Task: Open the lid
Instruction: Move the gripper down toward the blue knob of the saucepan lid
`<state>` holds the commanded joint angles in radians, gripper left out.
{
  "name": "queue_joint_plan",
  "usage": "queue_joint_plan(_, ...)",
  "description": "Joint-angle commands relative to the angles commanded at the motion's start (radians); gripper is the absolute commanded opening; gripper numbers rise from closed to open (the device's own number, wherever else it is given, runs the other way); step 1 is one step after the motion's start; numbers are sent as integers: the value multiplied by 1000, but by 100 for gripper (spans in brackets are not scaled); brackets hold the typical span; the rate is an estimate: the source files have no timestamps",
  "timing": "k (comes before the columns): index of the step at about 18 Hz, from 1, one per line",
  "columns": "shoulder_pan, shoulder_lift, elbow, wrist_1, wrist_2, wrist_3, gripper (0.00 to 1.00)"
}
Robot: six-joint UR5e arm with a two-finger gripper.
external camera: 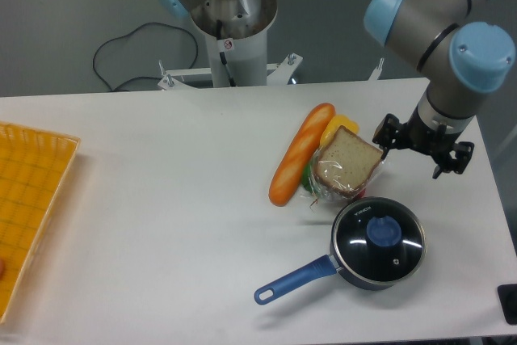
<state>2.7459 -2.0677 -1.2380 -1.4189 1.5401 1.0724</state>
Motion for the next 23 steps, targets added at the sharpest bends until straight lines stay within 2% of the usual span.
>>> queue_joint_plan(13,-55,-101,121,-2,5,-61,100)
queue_joint_plan(23,-69,-111,106,-3,40,-61,100)
